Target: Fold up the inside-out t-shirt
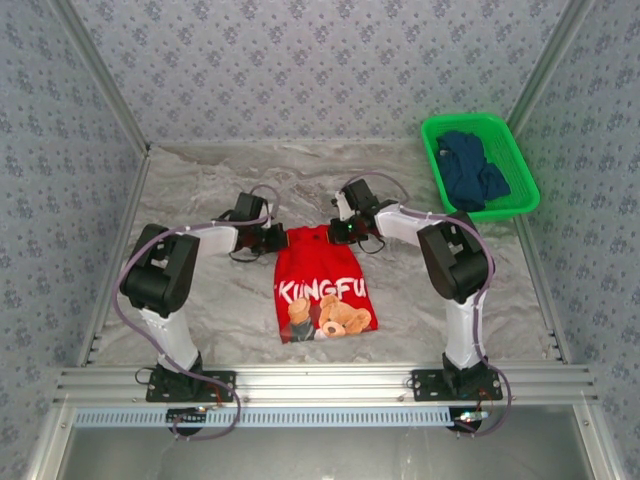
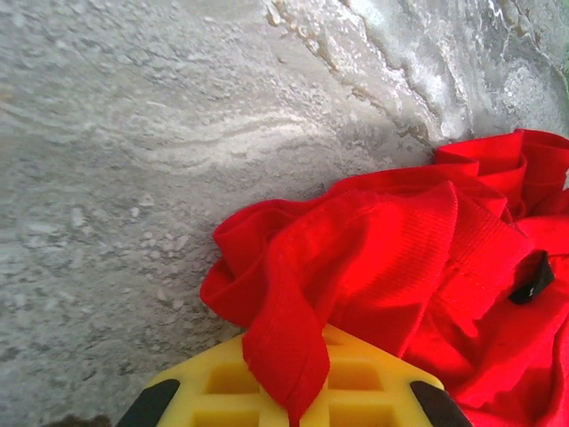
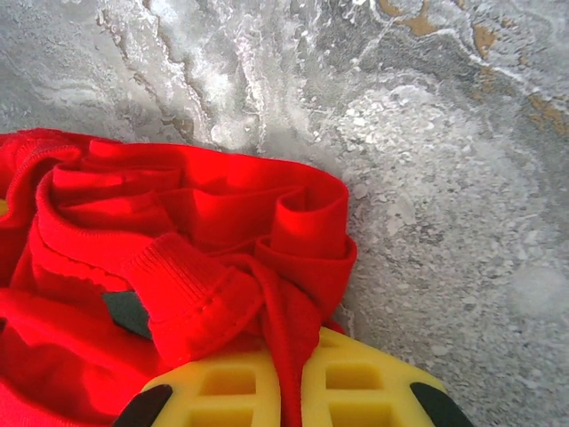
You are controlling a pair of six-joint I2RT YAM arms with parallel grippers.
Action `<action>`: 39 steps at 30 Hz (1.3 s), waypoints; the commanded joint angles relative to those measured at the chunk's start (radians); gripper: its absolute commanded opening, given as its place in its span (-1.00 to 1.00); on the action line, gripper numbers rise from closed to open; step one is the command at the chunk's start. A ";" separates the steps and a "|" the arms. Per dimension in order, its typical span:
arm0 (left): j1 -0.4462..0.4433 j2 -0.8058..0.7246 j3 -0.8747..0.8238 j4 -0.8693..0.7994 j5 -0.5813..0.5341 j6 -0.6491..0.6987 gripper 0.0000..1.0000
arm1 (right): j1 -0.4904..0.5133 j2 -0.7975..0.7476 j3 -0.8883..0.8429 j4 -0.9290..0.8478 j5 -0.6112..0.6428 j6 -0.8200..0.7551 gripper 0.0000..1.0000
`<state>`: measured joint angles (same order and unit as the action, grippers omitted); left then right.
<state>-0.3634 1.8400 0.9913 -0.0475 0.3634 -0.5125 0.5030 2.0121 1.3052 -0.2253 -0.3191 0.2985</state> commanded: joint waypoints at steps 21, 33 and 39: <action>0.006 -0.376 0.225 -0.049 0.022 0.060 -1.00 | -0.065 -0.466 -0.006 0.241 0.038 -0.045 -1.00; -0.188 -0.673 -0.267 0.020 -0.049 -0.043 -1.00 | 0.027 -0.878 -0.689 0.367 0.188 0.076 -0.98; -0.195 -0.584 -0.234 0.017 -0.081 0.020 -1.00 | 0.024 -0.827 -0.655 0.329 0.250 0.037 -0.95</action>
<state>-0.5587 1.2182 0.7216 -0.0551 0.3252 -0.5232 0.5346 1.1549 0.6064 0.0986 -0.1493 0.3470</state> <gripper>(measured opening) 0.057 0.099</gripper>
